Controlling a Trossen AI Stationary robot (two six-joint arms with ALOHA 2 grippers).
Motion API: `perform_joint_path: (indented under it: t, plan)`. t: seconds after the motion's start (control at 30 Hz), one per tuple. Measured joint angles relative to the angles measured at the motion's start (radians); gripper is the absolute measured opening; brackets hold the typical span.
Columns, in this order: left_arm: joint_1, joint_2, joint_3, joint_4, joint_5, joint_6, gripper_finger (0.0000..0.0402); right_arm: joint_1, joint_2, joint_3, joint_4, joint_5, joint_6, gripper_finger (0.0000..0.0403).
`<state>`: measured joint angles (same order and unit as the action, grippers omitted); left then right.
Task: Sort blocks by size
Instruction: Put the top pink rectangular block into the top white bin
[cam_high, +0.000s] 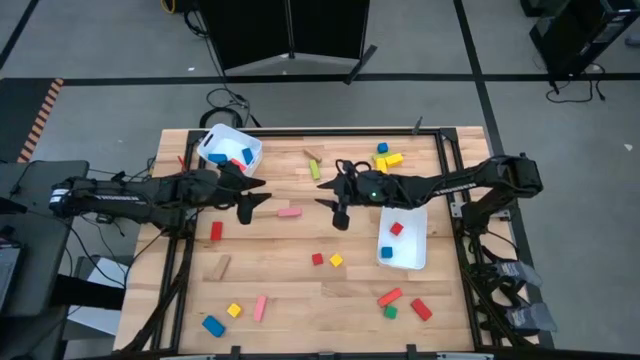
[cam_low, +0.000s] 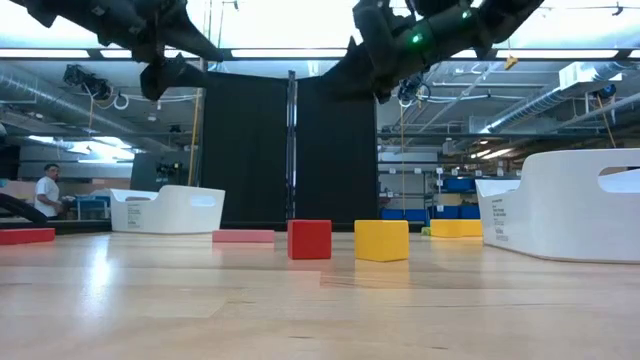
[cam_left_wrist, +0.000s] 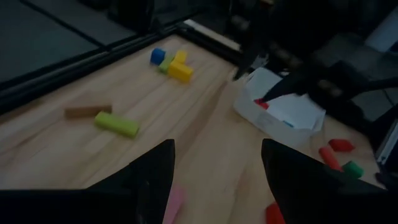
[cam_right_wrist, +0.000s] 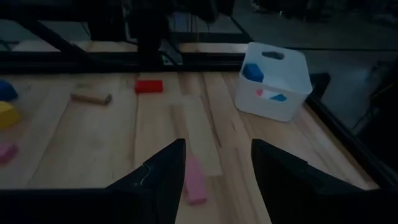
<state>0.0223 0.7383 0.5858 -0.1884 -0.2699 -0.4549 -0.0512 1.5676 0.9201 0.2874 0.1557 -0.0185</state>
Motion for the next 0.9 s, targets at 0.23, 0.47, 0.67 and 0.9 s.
perform_joint_path:
  t: [0.23, 0.47, 0.67, 0.9]
  plan:
    - [-0.013, 0.0, 0.0, 0.053, 0.0, 0.009, 0.0247, -0.018, 0.146, 0.045, -0.009, -0.048, -0.001, 0.0194]
    - [-0.026, 0.0, 0.0, 0.065, -0.002, 0.008, 0.0247, -0.038, 0.338, 0.2, -0.061, -0.119, -0.043, 0.0195]
    - [-0.026, 0.0, 0.0, 0.065, -0.005, 0.008, 0.0247, -0.057, 0.5, 0.408, -0.279, -0.165, -0.092, 0.0213]
    - [-0.026, 0.0, 0.0, 0.065, -0.007, 0.01, 0.0247, -0.056, 0.629, 0.568, -0.402, -0.199, -0.145, 0.0235]
